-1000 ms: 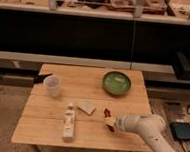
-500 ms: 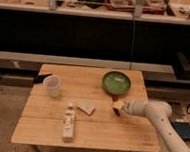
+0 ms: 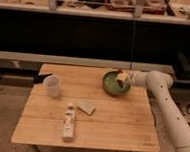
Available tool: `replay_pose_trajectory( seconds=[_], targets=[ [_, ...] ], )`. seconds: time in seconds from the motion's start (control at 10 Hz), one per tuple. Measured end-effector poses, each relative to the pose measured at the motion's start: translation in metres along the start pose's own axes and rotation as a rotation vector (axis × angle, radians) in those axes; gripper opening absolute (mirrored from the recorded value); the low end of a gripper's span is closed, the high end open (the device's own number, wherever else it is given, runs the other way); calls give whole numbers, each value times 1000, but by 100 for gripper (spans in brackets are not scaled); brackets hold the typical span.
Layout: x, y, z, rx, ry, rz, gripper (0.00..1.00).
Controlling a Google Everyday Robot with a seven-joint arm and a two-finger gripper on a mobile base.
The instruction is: Place the pepper in the ceramic bowl
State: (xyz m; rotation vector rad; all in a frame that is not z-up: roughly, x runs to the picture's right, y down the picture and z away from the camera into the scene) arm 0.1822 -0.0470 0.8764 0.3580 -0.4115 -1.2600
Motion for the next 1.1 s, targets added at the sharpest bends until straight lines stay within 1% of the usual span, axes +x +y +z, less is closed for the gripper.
replay_pose_trajectory(
  seconds=[0.1,0.2,0.3,0.4,0.5,0.6,0.7,0.9,1.1],
  targets=[
    [12,-6,9,-2,1,-7,34],
    [14,-8,23,-7,-10,-7,42],
    [12,-2,36,-14,-18,4,52],
    [7,7,49,-24,-28,15,65],
    [5,11,56,-35,-32,14,74],
    [5,17,59,-49,-33,11,79],
    [5,26,59,-68,-30,5,80],
    [5,37,57,-89,-31,-2,80],
    [-2,38,56,-90,-50,-12,80]
  ],
)
